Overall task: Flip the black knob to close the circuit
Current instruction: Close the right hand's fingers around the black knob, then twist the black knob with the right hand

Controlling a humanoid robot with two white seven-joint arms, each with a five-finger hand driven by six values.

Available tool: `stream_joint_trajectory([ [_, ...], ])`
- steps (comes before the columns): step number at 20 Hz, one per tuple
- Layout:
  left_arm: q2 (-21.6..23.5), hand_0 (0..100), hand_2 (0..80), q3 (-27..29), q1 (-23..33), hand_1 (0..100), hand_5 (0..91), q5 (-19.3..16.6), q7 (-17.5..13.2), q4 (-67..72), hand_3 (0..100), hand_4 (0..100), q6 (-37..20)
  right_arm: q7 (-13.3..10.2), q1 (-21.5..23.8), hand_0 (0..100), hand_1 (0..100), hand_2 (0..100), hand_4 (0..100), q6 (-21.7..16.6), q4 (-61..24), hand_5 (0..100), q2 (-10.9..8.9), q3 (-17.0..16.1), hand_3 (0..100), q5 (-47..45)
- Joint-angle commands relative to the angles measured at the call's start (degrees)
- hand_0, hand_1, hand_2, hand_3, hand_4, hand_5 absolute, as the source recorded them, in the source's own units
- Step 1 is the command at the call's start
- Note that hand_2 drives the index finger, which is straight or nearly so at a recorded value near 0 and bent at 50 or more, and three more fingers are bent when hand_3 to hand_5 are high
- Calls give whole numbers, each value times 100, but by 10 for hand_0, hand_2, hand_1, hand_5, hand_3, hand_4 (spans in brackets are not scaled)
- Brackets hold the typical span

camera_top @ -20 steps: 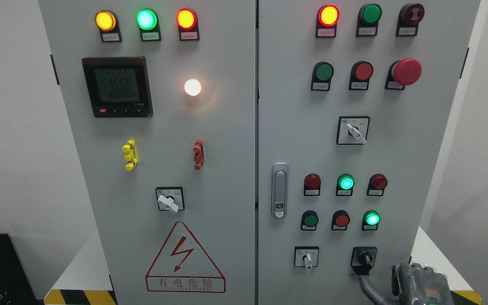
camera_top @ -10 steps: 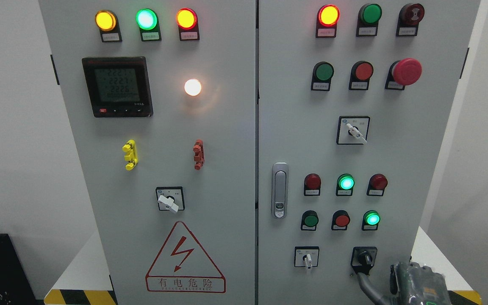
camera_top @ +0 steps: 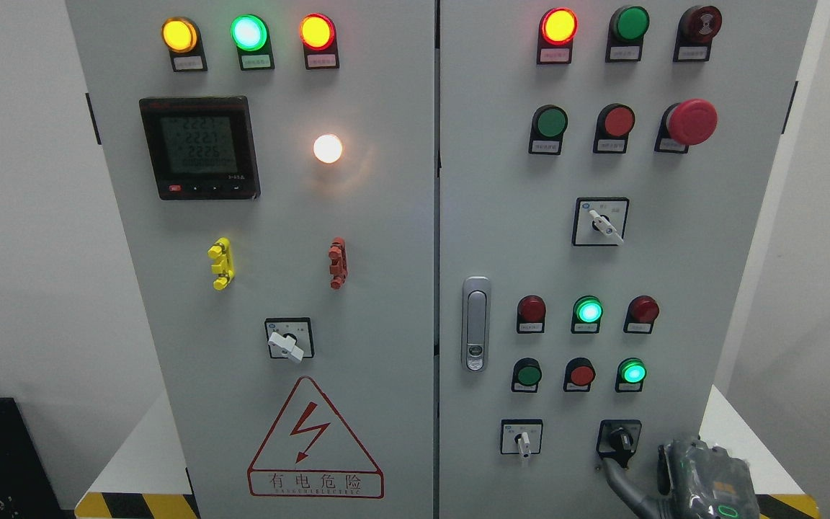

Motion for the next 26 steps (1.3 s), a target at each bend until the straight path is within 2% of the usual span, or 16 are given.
stream_joint_trajectory([
  [1,6,0,0,62,193,0,0,44,-2,-193,49,28,0,11,-56,0,0,870,849,4,127,822,-161,-58,1000,-4],
  [12,-2,0,0,62,193,0,0,44,-2,-193,49,27,0,11,-82,0,10,871,854,-5,118,827,-223,-251,1000,-233],
  [26,6,0,0,62,193,0,0,44,-2,-193,49,28,0,-7,-100,0,18,872,855,-5,91,834,-214,-296,1000,-259],
])
